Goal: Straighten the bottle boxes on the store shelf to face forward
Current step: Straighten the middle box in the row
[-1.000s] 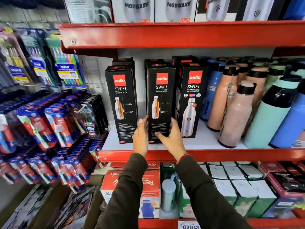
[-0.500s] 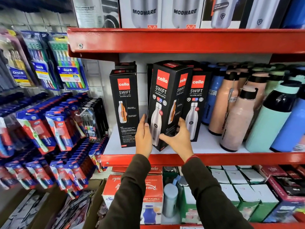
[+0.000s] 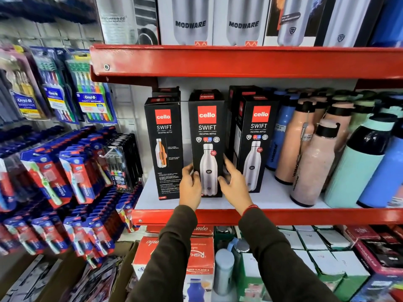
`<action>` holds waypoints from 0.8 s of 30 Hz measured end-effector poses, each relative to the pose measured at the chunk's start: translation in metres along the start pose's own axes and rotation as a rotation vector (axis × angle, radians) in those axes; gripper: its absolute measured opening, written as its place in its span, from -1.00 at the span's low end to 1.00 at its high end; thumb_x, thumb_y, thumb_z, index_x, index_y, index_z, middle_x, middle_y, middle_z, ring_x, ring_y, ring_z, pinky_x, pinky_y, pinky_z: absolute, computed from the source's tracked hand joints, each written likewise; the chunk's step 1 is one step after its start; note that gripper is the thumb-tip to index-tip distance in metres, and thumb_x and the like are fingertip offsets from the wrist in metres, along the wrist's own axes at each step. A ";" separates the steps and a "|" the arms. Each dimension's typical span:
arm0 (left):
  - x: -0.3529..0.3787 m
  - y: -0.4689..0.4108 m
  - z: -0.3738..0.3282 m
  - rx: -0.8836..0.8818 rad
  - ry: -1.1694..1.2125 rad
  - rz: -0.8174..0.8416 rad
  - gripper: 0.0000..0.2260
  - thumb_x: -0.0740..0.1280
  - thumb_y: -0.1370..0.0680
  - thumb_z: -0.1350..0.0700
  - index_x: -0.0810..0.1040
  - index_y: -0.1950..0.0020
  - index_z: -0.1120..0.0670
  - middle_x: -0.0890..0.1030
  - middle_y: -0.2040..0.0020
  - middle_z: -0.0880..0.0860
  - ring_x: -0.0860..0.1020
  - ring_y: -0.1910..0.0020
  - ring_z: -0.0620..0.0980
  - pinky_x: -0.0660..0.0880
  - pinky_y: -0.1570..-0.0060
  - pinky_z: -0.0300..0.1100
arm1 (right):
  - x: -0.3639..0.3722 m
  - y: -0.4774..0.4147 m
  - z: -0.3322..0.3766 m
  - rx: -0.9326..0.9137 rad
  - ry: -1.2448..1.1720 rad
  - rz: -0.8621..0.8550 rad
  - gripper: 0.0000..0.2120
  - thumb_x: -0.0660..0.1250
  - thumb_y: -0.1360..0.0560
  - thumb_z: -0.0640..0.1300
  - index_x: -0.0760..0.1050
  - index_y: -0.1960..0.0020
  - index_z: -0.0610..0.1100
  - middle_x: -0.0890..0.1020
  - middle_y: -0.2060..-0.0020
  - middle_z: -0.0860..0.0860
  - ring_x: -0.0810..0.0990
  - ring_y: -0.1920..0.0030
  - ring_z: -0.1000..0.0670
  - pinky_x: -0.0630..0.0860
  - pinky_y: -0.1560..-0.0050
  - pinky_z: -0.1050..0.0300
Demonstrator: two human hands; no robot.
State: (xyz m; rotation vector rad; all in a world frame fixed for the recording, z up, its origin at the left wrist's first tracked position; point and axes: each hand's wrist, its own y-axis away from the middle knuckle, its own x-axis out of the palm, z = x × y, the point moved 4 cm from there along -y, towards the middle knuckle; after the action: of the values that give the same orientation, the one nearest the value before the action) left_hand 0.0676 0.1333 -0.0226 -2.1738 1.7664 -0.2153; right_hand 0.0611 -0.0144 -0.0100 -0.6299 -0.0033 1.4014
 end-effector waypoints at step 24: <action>0.014 0.009 0.000 0.016 -0.042 -0.133 -0.62 0.15 -0.64 0.27 0.30 -0.47 0.13 0.49 -0.37 0.10 0.41 -0.26 -0.15 0.28 -0.17 -0.44 | -0.002 0.006 -0.014 0.077 -0.023 -0.340 -0.78 0.42 -0.45 -0.30 0.58 -0.08 -0.14 0.67 0.06 -0.01 0.63 0.09 0.08 0.57 0.01 0.27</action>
State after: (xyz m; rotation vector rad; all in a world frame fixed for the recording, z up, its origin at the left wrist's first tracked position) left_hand 0.0628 0.1180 -0.0274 -2.2694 1.5947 -0.2132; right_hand 0.0607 -0.0216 -0.0235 -0.5218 -0.0710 1.0746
